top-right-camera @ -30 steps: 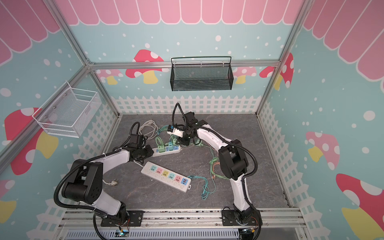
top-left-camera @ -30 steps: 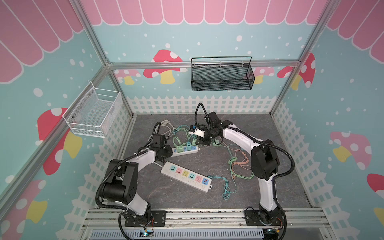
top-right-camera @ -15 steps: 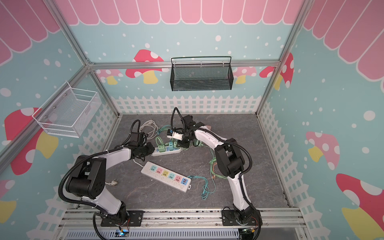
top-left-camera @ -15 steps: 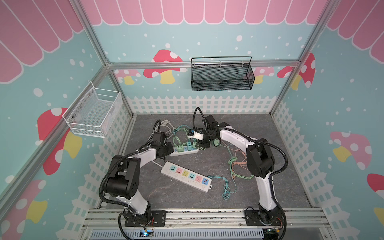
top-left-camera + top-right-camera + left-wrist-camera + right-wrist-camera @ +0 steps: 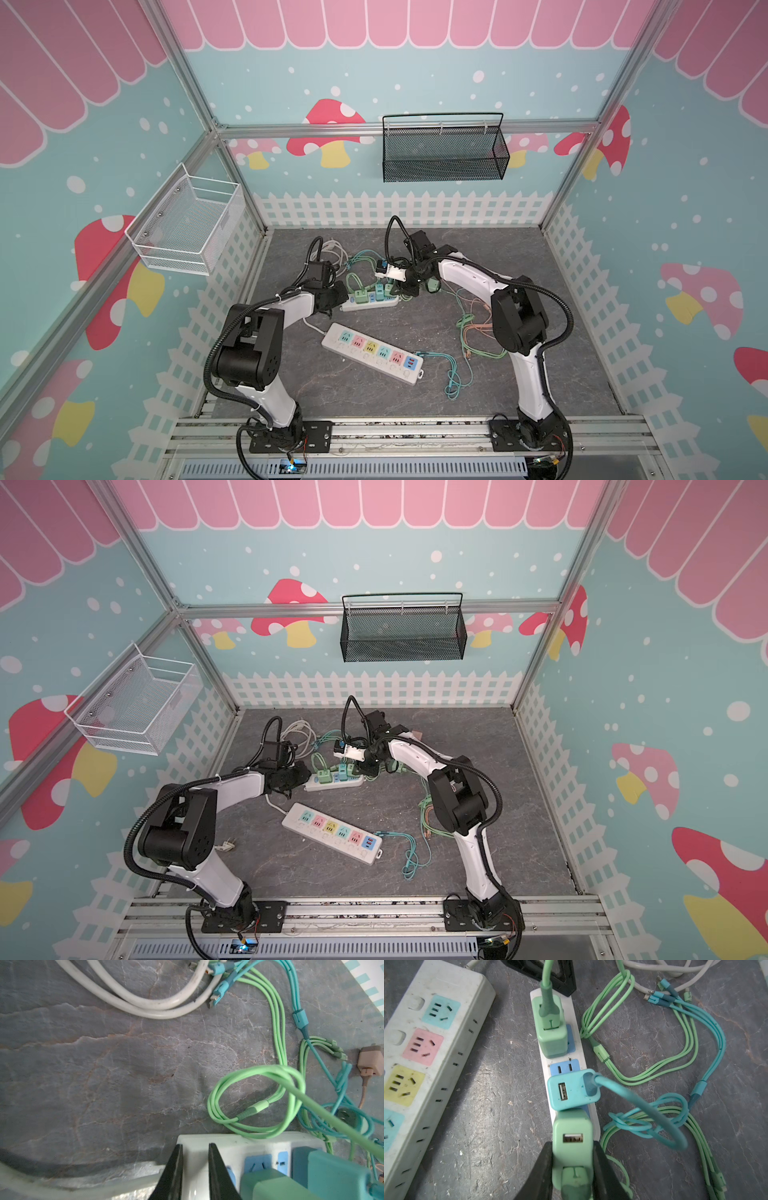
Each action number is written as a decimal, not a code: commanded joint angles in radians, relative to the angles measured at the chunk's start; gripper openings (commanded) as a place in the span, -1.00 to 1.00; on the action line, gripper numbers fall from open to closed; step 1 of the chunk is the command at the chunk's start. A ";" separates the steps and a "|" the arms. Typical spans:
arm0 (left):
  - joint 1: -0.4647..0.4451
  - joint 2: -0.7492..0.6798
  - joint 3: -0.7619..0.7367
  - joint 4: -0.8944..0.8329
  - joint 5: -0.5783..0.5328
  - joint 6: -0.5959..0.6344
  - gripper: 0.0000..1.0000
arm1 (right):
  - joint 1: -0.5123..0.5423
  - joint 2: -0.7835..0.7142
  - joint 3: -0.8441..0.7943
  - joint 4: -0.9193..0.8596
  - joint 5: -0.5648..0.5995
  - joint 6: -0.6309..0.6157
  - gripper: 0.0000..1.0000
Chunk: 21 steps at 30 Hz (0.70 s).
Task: Insert the plug
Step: 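Press the green charger into the socket beside the teal charger with right gripper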
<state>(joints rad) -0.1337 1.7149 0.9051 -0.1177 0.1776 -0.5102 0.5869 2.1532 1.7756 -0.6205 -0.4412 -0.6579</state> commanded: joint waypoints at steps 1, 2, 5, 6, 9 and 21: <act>-0.003 0.037 0.000 -0.059 0.021 0.027 -0.59 | 0.012 0.034 -0.022 -0.019 -0.008 -0.038 -1.00; -0.003 0.037 0.000 -0.059 0.021 0.027 -0.59 | 0.011 0.035 -0.021 -0.021 -0.006 -0.039 -1.00; -0.001 0.043 0.003 -0.059 0.026 0.027 -0.59 | 0.014 0.042 -0.015 -0.039 -0.012 -0.051 -1.00; -0.003 0.043 0.005 -0.059 0.026 0.027 -0.59 | 0.015 0.044 -0.012 -0.048 -0.014 -0.057 -1.00; -0.002 0.048 0.010 -0.059 0.026 0.028 -0.59 | 0.016 0.040 -0.014 -0.065 -0.019 -0.071 -1.00; -0.003 0.062 0.043 -0.079 0.046 0.034 -0.60 | 0.016 0.044 -0.030 -0.104 -0.010 -0.091 -1.00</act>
<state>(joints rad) -0.1318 1.7535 0.9432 -0.1257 0.1802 -0.4934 0.5911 2.1574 1.7756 -0.6304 -0.4427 -0.7139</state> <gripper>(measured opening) 0.202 0.276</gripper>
